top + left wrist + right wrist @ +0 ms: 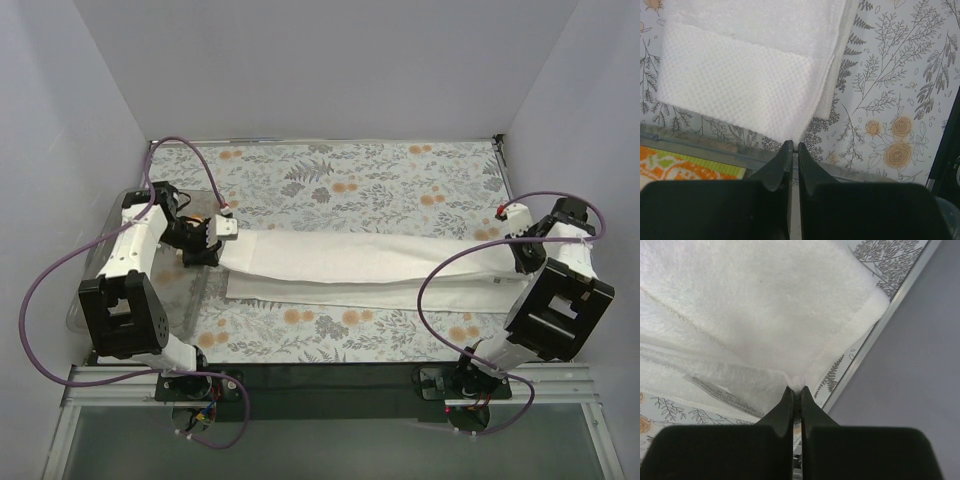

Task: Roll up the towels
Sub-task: Fold the towel

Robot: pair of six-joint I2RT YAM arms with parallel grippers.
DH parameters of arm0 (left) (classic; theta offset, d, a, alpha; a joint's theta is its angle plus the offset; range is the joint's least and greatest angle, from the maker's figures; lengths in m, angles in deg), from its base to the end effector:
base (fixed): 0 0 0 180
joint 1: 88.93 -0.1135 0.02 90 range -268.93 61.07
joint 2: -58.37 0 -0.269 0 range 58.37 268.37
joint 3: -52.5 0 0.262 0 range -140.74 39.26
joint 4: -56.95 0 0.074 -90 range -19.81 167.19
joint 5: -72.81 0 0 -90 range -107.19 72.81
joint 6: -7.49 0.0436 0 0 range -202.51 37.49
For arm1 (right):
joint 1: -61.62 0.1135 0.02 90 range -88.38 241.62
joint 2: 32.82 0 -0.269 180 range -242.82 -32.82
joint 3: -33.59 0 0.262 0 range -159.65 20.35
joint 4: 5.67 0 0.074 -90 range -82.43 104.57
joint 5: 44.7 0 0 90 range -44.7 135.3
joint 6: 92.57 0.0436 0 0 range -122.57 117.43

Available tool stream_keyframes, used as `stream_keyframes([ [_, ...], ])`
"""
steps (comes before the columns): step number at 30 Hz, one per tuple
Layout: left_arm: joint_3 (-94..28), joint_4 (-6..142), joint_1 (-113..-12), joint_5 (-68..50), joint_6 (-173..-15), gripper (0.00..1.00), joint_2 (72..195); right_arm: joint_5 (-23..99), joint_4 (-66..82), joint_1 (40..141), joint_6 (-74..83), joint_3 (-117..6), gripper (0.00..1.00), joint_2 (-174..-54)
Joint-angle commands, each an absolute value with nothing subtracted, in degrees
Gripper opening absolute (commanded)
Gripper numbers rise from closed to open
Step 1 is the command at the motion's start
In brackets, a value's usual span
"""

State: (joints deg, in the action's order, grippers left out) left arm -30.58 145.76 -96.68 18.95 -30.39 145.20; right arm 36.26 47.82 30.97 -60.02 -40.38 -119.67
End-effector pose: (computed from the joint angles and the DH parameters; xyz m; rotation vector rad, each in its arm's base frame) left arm 0.2628 0.0098 0.2559 1.0204 2.5555 -0.8087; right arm 0.2681 -0.1509 0.2164 -0.6759 2.6424 -0.2417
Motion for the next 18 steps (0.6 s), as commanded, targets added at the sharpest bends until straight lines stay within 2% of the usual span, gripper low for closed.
stream_keyframes([
  [1,-29.9,146.5,-96.7,17.4,-28.5,0.0,144.9,37.5,47.8,30.2,-65.6,-38.6,0.01,-118.2],
  [11,-26.0,141.1,-95.5,13.9,-31.9,0.0,146.1,38.5,46.5,30.2,-64.7,-37.6,0.01,-122.8],
  [18,-31.4,143.9,-95.4,16.6,-33.6,0.0,148.0,39.0,47.1,29.9,-63.8,-42.3,0.01,-122.6],
])
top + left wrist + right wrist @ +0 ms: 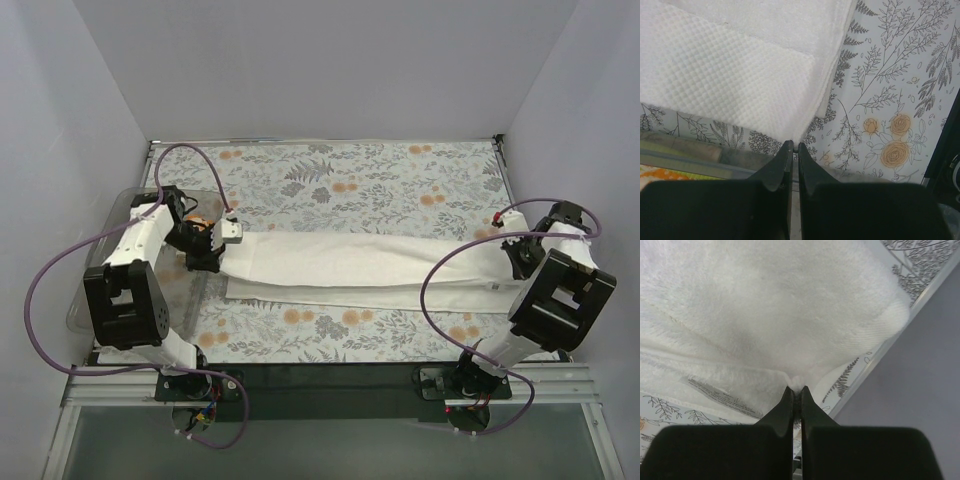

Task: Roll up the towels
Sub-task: Fold the towel

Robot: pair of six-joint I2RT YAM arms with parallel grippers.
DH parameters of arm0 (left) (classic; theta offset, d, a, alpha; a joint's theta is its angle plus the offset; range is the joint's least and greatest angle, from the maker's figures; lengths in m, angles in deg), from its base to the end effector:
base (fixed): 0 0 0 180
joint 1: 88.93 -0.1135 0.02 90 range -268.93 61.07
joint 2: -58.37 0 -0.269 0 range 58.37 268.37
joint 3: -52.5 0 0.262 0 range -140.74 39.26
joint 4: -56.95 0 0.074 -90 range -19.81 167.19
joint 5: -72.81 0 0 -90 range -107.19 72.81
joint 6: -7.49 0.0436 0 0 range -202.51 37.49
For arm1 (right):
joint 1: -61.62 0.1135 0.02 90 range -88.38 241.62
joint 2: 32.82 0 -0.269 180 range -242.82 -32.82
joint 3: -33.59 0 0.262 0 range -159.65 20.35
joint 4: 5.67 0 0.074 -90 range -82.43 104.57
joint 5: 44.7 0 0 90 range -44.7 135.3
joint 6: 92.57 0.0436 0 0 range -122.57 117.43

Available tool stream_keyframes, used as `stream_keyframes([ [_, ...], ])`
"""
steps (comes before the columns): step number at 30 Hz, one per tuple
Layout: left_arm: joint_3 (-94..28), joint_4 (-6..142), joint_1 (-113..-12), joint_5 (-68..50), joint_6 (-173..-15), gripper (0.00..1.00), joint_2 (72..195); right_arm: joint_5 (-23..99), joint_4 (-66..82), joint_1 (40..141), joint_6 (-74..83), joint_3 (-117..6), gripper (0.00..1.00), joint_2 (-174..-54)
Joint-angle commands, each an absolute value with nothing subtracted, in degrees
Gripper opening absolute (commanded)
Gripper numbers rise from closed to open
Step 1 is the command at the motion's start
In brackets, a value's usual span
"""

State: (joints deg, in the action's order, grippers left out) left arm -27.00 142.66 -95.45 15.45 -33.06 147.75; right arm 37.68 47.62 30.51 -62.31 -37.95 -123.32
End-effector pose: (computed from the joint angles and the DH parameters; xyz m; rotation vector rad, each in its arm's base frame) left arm 0.2654 0.0067 0.2273 1.0048 2.6668 -0.8021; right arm 0.2649 -0.1531 0.1857 -0.7269 2.7297 -0.1822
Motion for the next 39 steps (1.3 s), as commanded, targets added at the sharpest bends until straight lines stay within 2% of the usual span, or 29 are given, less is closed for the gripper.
stream_keyframes([
  [1,-32.4,144.6,-95.4,17.2,-33.7,0.0,148.5,38.6,47.3,29.7,-64.1,-43.1,0.01,-122.1],
  [11,-36.3,150.0,-95.4,19.1,-30.9,0.0,145.7,35.4,52.6,26.5,-67.8,-50.0,0.01,-119.9],
  [21,-26.6,149.7,-91.1,18.8,-28.2,0.0,141.5,36.8,52.3,25.9,-71.4,-45.4,0.01,-121.1],
  [28,-21.1,140.0,-89.7,14.7,-36.2,0.0,143.0,37.5,51.0,25.9,-71.6,-43.2,0.01,-122.6],
  [36,-21.5,137.6,-89.8,12.9,-36.6,0.0,145.0,38.6,49.1,25.9,-71.8,-40.6,0.01,-122.5],
  [39,-25.3,138.5,-89.7,14.1,-37.1,0.0,145.0,37.8,49.3,25.9,-70.4,-42.2,0.01,-122.7],
])
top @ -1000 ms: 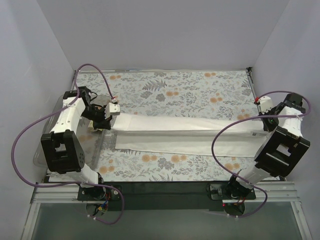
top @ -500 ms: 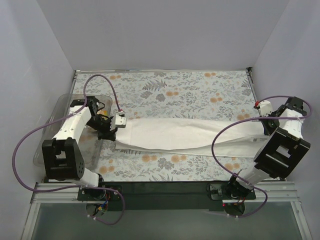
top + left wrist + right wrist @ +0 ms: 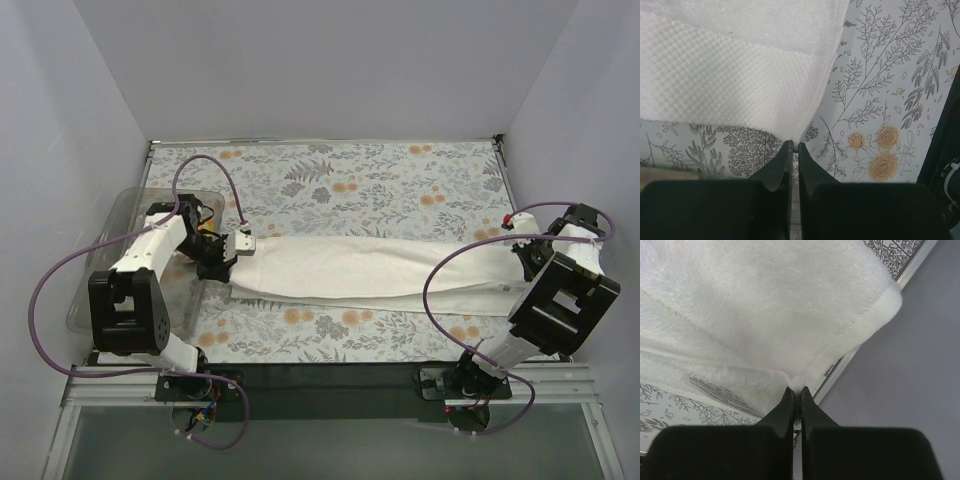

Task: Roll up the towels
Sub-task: Fold the towel

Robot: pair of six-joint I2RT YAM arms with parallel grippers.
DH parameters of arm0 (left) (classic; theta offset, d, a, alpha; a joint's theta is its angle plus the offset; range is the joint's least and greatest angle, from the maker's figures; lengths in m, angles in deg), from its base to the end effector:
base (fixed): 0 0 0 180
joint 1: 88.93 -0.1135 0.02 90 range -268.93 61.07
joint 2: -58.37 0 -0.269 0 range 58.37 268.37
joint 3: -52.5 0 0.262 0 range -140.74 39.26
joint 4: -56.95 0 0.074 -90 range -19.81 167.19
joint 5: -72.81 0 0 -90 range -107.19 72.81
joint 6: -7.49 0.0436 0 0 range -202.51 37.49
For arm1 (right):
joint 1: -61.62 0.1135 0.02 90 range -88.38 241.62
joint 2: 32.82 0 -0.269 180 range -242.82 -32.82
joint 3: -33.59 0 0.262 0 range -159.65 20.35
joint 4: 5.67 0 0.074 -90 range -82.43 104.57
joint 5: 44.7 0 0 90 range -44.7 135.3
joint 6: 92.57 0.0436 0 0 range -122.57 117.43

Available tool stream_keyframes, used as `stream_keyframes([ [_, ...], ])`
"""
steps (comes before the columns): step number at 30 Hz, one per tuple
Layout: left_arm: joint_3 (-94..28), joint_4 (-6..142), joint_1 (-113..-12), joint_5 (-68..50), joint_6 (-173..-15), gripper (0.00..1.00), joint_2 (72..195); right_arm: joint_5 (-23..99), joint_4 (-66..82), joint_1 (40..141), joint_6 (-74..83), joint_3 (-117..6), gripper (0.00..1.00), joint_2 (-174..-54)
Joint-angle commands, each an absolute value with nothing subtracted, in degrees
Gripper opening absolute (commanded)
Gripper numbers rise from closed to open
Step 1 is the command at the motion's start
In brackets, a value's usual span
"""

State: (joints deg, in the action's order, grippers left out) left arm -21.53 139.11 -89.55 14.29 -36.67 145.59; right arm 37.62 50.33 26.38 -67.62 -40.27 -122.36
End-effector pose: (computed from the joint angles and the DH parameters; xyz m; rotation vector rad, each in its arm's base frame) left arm 0.2519 -0.0200 0.2117 1.0799 2.6923 -0.8047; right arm 0.2540 -0.1723 0.2004 -0.7564 2.7230 -0.2283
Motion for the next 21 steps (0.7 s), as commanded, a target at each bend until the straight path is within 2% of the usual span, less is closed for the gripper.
stream_keyframes([
  [1,-27.3,138.4,-89.8,15.1,-38.6,0.0,145.5,37.5,49.4,26.0,-70.0,-44.0,0.01,-123.1],
  [5,-38.5,131.6,-89.9,17.6,-46.8,0.0,148.1,35.2,49.4,25.9,-65.2,-50.6,0.01,-125.2],
  [11,-46.3,128.2,-90.3,21.4,-50.6,0.0,151.3,31.2,50.6,25.9,-60.6,-60.4,0.01,-127.5],
  [14,-43.3,129.5,-90.4,21.7,-47.6,0.0,149.9,30.5,51.1,25.9,-61.7,-59.6,0.01,-126.8],
  [21,-28.0,128.2,-90.4,16.4,-40.0,0.0,144.2,34.0,50.2,25.9,-67.4,-49.4,0.01,-124.5],
])
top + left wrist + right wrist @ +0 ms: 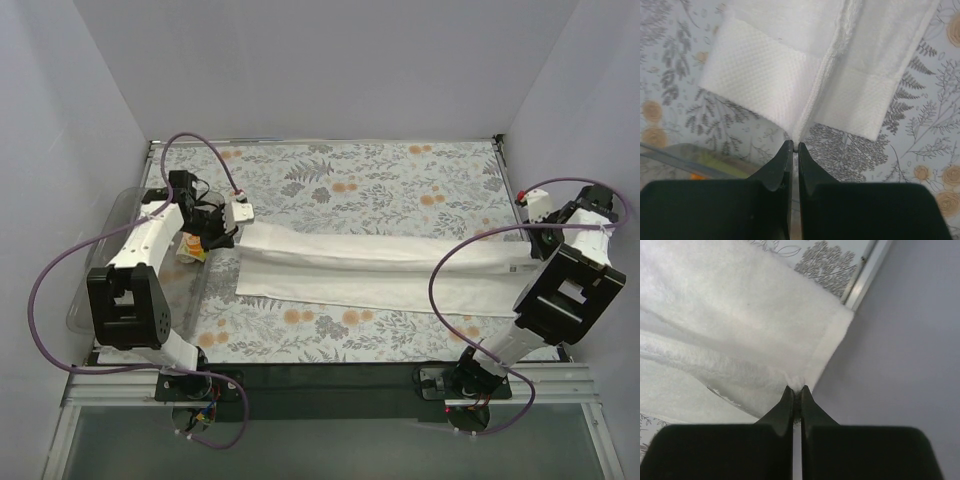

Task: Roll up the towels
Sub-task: Fold the towel

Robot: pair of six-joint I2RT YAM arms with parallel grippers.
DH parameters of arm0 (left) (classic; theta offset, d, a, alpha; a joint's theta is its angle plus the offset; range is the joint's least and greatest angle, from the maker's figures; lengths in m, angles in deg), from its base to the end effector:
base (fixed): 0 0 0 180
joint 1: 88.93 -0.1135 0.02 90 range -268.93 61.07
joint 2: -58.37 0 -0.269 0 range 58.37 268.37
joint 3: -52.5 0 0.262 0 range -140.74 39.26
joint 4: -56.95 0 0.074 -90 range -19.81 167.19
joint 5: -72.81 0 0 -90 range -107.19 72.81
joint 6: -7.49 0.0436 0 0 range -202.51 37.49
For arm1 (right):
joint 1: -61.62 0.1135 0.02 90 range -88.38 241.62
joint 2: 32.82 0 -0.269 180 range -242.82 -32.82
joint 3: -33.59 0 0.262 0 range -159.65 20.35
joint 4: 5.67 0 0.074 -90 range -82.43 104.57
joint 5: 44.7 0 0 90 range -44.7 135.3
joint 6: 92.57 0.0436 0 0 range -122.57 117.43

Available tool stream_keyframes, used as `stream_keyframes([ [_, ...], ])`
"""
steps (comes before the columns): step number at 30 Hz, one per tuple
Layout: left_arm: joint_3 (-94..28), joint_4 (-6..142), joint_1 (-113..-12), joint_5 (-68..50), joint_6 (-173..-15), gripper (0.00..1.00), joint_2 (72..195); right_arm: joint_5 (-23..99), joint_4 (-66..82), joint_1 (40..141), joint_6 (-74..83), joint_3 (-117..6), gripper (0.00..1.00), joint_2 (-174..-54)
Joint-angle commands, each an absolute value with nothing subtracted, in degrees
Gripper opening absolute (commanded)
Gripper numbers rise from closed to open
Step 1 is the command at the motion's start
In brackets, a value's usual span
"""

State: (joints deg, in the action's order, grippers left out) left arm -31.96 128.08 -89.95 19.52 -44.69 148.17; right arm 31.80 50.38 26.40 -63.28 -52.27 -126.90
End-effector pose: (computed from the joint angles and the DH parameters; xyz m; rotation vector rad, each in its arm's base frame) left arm 0.3058 -0.0206 0.2522 0.9253 2.4548 -0.7169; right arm 0.2910 -0.1929 0.2395 -0.6567 2.5778 -0.2403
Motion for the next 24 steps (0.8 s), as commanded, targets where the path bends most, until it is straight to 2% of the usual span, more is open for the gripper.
stream_keyframes([
  [1,-26.7,128.5,-90.3,15.9,-39.5,0.0,144.0,34.3,49.6,25.9,-68.0,-47.5,0.01,-124.4],
  [11,-21.2,129.5,-90.3,12.3,-36.5,0.0,144.6,37.0,47.6,25.6,-69.9,-45.0,0.01,-125.5],
  [23,-18.1,131.7,-89.8,13.8,-35.7,0.0,143.8,37.2,47.8,25.6,-70.9,-43.3,0.01,-125.2],
  [24,-17.5,131.2,-87.4,13.7,-36.2,0.0,143.7,37.2,47.8,25.6,-70.9,-43.2,0.01,-125.1],
])
